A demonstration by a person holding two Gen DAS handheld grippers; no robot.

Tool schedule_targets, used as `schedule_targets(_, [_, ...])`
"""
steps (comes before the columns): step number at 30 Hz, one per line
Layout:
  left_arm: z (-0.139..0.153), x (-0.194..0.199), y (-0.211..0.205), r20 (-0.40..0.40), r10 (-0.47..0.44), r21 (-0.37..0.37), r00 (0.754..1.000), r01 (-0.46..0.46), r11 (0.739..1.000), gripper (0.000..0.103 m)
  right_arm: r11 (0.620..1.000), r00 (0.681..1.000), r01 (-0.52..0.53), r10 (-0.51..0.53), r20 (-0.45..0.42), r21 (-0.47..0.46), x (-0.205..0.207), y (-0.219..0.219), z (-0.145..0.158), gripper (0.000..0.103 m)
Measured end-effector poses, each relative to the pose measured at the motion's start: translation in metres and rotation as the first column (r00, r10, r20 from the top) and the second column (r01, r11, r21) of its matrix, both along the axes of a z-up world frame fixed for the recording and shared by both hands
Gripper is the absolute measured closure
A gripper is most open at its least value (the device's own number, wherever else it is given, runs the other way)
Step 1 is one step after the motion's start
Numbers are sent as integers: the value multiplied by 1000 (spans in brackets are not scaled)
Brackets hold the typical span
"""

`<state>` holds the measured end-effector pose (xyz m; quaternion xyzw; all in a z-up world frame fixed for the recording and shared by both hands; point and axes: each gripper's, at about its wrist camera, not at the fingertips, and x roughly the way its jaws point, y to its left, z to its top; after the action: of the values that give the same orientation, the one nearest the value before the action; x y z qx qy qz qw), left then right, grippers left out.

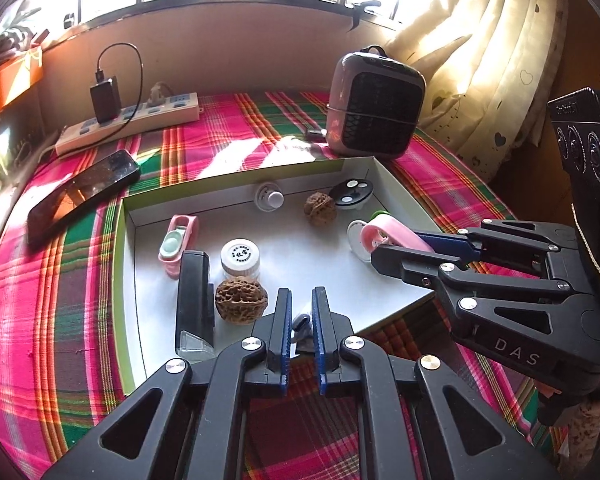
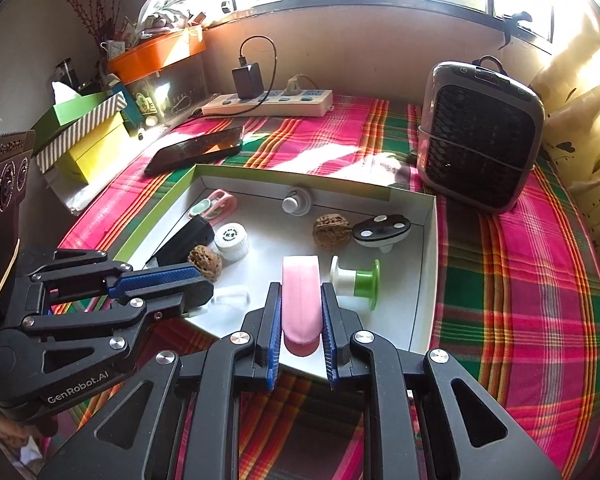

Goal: Organize objects
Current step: 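Carry the white cable and pink item with both grippers into the box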

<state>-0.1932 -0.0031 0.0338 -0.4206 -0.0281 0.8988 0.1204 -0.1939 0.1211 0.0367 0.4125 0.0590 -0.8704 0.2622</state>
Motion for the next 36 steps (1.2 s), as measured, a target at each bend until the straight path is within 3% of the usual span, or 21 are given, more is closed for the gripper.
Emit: schedule_targets(36, [-14, -9, -1, 42, 4, 4, 999, -5, 1000, 94, 995, 998, 17, -22, 60, 95, -21, -10, -27, 84])
